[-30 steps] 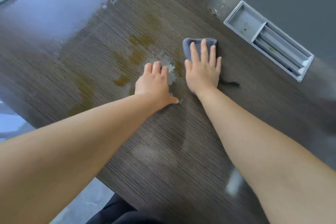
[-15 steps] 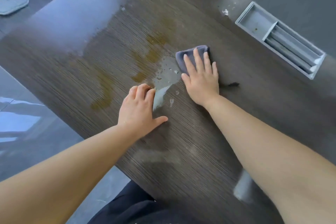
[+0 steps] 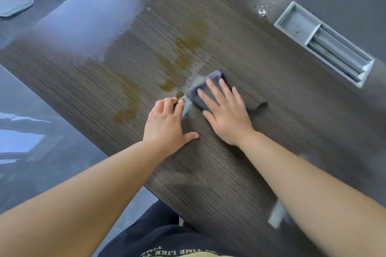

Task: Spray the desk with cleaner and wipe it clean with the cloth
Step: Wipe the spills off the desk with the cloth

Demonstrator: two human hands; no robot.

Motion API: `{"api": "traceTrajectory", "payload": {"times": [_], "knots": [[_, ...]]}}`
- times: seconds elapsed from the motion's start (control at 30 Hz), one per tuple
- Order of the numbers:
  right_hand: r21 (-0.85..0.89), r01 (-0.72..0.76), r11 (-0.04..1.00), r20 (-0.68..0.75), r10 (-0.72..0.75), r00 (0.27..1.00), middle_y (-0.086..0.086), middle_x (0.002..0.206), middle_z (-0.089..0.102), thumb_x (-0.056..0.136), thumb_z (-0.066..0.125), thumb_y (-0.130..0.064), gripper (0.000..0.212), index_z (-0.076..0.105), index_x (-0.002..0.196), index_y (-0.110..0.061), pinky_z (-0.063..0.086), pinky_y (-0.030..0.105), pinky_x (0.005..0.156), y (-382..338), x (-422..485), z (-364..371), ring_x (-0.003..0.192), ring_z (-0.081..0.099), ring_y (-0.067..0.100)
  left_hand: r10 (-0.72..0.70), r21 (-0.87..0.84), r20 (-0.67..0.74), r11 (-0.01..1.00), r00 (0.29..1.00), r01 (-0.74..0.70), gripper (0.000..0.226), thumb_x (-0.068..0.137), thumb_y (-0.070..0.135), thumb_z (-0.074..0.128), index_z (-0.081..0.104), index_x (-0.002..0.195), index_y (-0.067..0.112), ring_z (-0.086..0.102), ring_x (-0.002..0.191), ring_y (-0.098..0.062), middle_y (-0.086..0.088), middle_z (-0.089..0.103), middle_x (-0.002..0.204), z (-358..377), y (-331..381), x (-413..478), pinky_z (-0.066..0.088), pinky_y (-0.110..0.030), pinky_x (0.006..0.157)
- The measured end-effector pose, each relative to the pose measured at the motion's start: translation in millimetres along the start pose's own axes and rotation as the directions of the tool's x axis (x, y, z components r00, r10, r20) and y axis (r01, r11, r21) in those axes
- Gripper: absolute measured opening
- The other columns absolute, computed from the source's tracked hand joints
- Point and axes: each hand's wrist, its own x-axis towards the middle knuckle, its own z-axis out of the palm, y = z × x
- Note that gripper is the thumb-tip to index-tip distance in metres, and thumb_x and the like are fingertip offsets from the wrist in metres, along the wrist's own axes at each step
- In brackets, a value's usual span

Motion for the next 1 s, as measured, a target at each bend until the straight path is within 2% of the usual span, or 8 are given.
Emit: {"api": "traceTrajectory", "payload": {"times": [0.1, 0.2, 0.3, 0.53, 0.63, 0.73, 0.87, 1.0], "knots": [[-0.019, 0.109, 0.994, 0.002, -0.109, 0.994, 0.005, 0.155, 0.028, 0.095, 0.034, -0.040, 0.052, 0.035, 0.144, -0.026, 0.021, 0.051, 0.111, 43, -21, 0, 0.141, 0.026, 0.031, 0.006, 0.004, 0.006, 1.000, 1.000, -0.006, 0.100, 0.075, 0.075, 0.047, 0.016, 0.148, 0.016, 0.019, 0.134, -0.027, -0.004, 0.021, 0.148, 1, -1, 1, 0.017, -0.033, 0.113], [-0.007, -0.239, 0.971, -0.017, 0.239, 0.971, 0.004, 0.158, 0.019, 0.098, 0.033, -0.038, 0.052, 0.027, 0.149, -0.027, 0.020, 0.054, 0.113, 52, 1, -9, 0.144, 0.018, 0.031, 0.010, 0.017, 0.016, 1.000, 1.000, -0.011, 0.099, 0.075, 0.076, 0.046, 0.016, 0.148, 0.016, 0.019, 0.135, -0.027, -0.004, 0.021, 0.149, 1, -1, 0, 0.016, -0.034, 0.114], [0.059, -0.594, 0.802, -0.025, 0.596, 0.802, 0.002, 0.161, 0.001, 0.101, 0.028, -0.040, 0.055, 0.011, 0.152, -0.029, 0.007, 0.050, 0.116, 4, 27, -10, 0.146, 0.001, 0.028, 0.008, 0.014, 0.017, 1.000, 1.000, -0.008, 0.097, 0.076, 0.075, 0.045, 0.015, 0.148, 0.016, 0.019, 0.135, -0.027, -0.004, 0.020, 0.148, 3, -2, -1, 0.016, -0.034, 0.114], [-0.042, 0.099, 0.994, -0.011, -0.099, 0.995, 0.007, 0.152, 0.034, 0.093, 0.034, -0.040, 0.052, 0.041, 0.142, -0.025, 0.028, 0.053, 0.108, 16, -28, 0, 0.137, 0.033, 0.033, 0.038, -0.027, 0.065, 0.999, 0.997, -0.036, 0.089, 0.082, 0.064, 0.051, 0.014, 0.149, 0.018, 0.016, 0.136, -0.028, -0.004, 0.018, 0.150, -3, -8, -1, 0.019, -0.035, 0.112], [-0.023, -0.227, 0.974, -0.021, 0.226, 0.974, 0.004, 0.157, 0.022, 0.096, 0.029, -0.039, 0.053, 0.030, 0.148, -0.026, 0.025, 0.055, 0.111, 36, -17, -7, 0.142, 0.022, 0.031, 0.058, -0.088, 0.137, 0.995, 0.989, -0.046, 0.084, 0.084, 0.057, 0.053, 0.014, 0.149, 0.021, 0.013, 0.137, -0.028, -0.002, 0.015, 0.151, -8, -16, 2, 0.023, -0.037, 0.112], [0.076, -0.616, 0.784, -0.012, 0.619, 0.785, 0.002, 0.160, -0.002, 0.101, 0.026, -0.040, 0.055, 0.009, 0.152, -0.030, 0.005, 0.050, 0.116, -11, 4, -6, 0.146, -0.001, 0.028, 0.070, -0.169, 0.179, 0.985, 0.981, -0.039, 0.073, 0.089, 0.050, 0.051, 0.020, 0.148, 0.021, 0.013, 0.138, -0.026, -0.001, 0.016, 0.151, -16, -19, 3, 0.024, -0.037, 0.112], [0.024, -0.143, 0.989, -0.007, 0.143, 0.990, 0.005, 0.159, 0.012, 0.099, 0.026, -0.043, 0.055, 0.019, 0.151, -0.027, 0.017, 0.053, 0.114, -59, -25, 3, 0.145, 0.013, 0.033, 0.065, -0.214, 0.076, 0.976, 0.995, -0.047, 0.053, 0.093, 0.033, 0.051, 0.037, 0.141, 0.019, 0.021, 0.136, -0.026, -0.003, 0.029, 0.146, -18, -22, -11, 0.023, -0.033, 0.111], [-0.014, 0.161, 0.987, 0.002, -0.161, 0.987, 0.002, 0.154, 0.030, 0.095, 0.031, -0.041, 0.052, 0.038, 0.144, -0.028, 0.026, 0.053, 0.112, 1, -30, 4, 0.141, 0.028, 0.031, -0.002, -0.190, 0.029, 0.982, 1.000, 0.007, 0.044, 0.094, 0.028, 0.048, 0.044, 0.137, 0.021, 0.017, 0.138, -0.024, -0.001, 0.032, 0.144, -12, -35, -36, 0.021, -0.035, 0.112]]}}
